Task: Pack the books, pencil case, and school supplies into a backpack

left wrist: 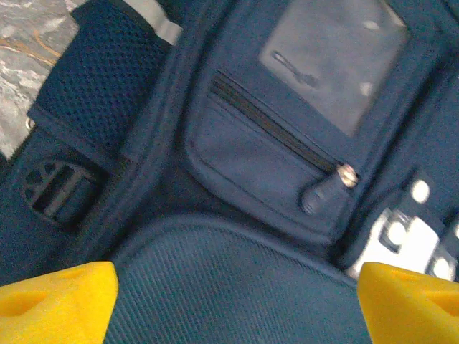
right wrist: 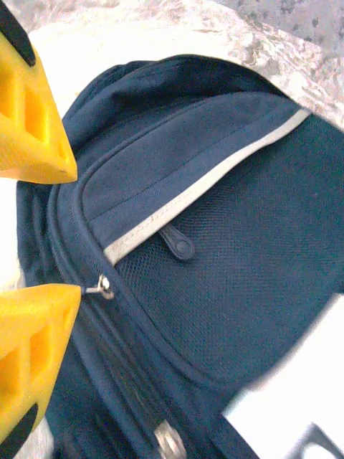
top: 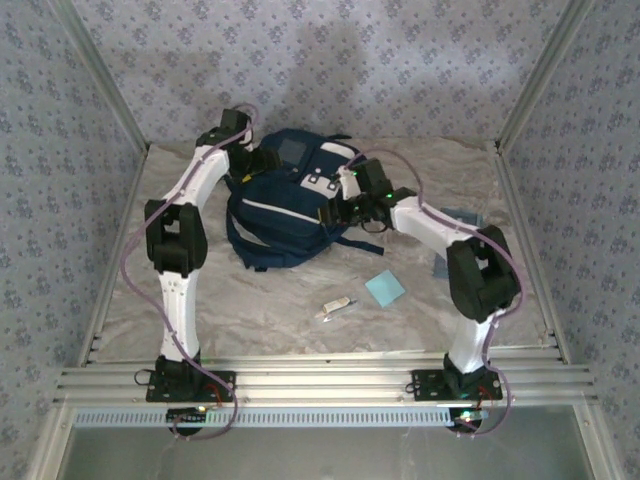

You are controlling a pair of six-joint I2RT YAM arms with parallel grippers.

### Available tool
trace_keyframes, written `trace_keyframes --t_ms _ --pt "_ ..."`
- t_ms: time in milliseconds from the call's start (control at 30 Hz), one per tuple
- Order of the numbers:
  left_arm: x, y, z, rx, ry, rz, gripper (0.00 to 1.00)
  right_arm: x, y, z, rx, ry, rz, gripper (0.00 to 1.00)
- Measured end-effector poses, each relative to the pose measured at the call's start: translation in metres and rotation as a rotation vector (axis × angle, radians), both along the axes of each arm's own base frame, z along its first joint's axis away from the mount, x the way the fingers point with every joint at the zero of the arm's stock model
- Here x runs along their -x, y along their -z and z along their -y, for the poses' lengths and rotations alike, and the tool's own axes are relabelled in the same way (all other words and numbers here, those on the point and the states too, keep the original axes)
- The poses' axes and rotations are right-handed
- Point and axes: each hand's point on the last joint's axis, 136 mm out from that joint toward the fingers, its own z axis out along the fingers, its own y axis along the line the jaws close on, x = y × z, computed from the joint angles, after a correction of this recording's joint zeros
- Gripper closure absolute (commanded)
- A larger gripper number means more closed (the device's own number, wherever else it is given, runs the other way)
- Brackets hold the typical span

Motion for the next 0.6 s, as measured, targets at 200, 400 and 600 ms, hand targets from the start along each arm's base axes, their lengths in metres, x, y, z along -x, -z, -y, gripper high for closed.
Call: trace_keyframes --t_ms 200,400,600 --pt "0.033 -0.031 -0.004 0.007 0.006 0.01 0.12 -0.005 0.016 0.031 0.147 -0.159 0.12 0.57" --pt "0.065 -0.006 -0.013 -0.014 0.002 -0.087 0.12 -0.014 0.058 0.069 0.188 -0.232 0.058 0.58" --pt "0.142 0.042 -0.011 0.053 -0.072 -0.275 0.13 -0.024 0.06 0.082 0.203 -0.222 0.034 0.57"
